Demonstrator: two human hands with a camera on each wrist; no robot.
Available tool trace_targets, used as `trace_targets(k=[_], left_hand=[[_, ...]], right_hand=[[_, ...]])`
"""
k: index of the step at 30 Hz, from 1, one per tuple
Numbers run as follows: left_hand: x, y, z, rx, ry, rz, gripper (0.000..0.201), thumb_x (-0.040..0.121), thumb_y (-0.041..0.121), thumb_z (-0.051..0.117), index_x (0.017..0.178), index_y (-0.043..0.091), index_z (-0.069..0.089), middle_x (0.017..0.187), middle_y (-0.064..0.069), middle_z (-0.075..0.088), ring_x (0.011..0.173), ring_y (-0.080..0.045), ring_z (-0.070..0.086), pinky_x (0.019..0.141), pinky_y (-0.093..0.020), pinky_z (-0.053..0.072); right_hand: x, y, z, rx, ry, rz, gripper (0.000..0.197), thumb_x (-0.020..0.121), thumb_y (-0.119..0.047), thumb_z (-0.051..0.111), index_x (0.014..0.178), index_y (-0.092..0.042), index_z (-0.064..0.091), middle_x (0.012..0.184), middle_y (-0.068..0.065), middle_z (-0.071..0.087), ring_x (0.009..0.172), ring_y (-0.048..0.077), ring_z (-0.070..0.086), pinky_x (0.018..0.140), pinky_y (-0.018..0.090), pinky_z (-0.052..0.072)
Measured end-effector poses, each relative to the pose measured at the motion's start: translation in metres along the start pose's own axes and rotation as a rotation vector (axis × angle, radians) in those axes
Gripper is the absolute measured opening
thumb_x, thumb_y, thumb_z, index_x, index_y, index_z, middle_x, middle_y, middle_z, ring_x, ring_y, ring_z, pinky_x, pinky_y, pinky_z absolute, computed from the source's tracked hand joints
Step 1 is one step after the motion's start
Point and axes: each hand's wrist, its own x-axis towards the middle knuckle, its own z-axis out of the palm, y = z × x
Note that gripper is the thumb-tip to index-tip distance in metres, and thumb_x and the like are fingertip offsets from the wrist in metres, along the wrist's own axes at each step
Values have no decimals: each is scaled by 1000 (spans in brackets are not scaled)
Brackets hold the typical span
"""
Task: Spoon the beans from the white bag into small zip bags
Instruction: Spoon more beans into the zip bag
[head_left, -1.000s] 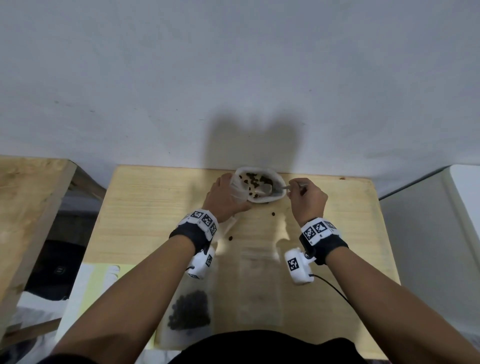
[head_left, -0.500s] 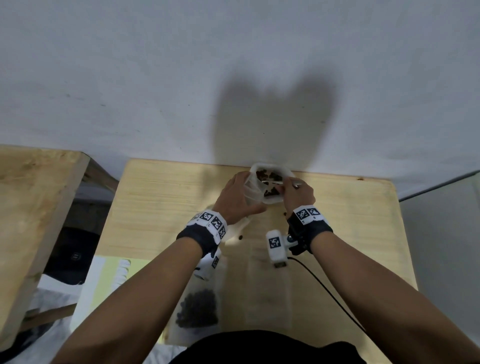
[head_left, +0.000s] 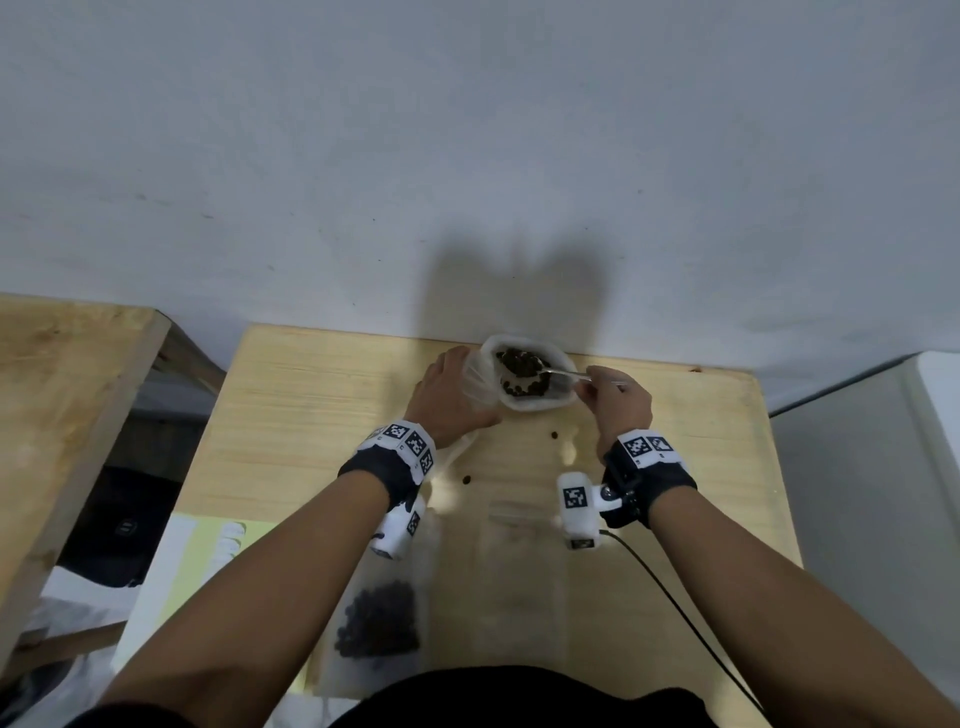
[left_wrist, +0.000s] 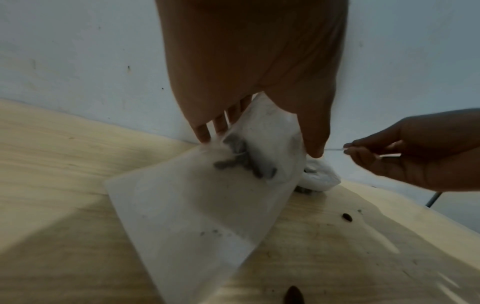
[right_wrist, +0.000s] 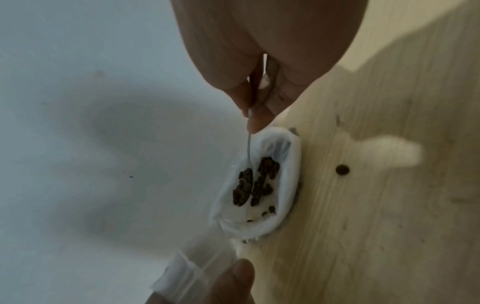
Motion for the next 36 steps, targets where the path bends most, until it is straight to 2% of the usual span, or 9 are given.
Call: trace_targets(k=[6,10,14,17,20,22,27,32,36], left_hand=[[-3,8,-1,16,18,5,91,69,34,81,142,16,30,139,-4,40,125,-26,42,105,-45,40],[2,12,2,-4,37,29,96,67,38,84,144,17,30,142,-5,40,129,-26,41,107,-48,40],[5,11,4,28,38,41,101,69,43,84,146,13,27,146,-7,38,131,-27,41,107,-48,39],[5,5,7,40,23,37,99,68,45,83,143,14,28,141,-6,40,127,-27,42,104,-48,41],[5,-1,10,23,9,48,97,67,46,83,143,16,30,140,-5,40,125,-25,42,103,-49,42],[7,-2,11,7,-4,57,98,66,46,83,143,16,30,141,-4,40,126,-25,42,104,-49,42],[11,-5,13,-38,-46,56,96,65,46,85,140,16,35,136,-3,44,121,-22,46,100,-46,47],[12,-12,15,-80,-72,36,94,65,43,87,139,13,36,134,-4,46,117,-22,51,97,-42,51],[11,-14,16,-98,-95,33,96,63,47,85,138,14,36,132,-3,48,116,-22,52,95,-45,52]], right_hand=[[-18,-26,-4,-37,-42,-237,16,84,-26,63,76,-32,74,78,-4,76,81,16,74,92,43,55],[-40,-38,4,-244,-98,-536,13,92,-26,62,84,-29,71,69,-13,70,69,-3,66,75,16,50],[-47,-40,4,-311,-102,-774,10,94,-22,63,91,-18,72,70,-9,71,67,2,67,64,8,47],[-34,-40,-5,-321,-23,-721,11,95,-21,59,91,-20,69,75,-4,71,74,12,67,66,10,45],[-18,-32,-15,-462,17,-672,15,97,-18,54,92,-17,68,81,1,71,79,19,64,69,25,43],[-12,-24,-17,-607,13,-670,18,98,-17,51,92,-14,68,84,4,70,78,21,60,67,27,39],[-3,-10,-10,-575,-25,-490,17,97,-17,51,91,-14,66,76,4,69,73,24,64,67,32,50],[5,-7,1,-525,-68,-307,21,95,-20,50,93,-15,70,82,2,75,85,20,67,66,22,38],[3,-4,14,-537,-72,-220,22,93,-22,53,96,-14,73,73,-6,63,81,19,59,72,20,34]])
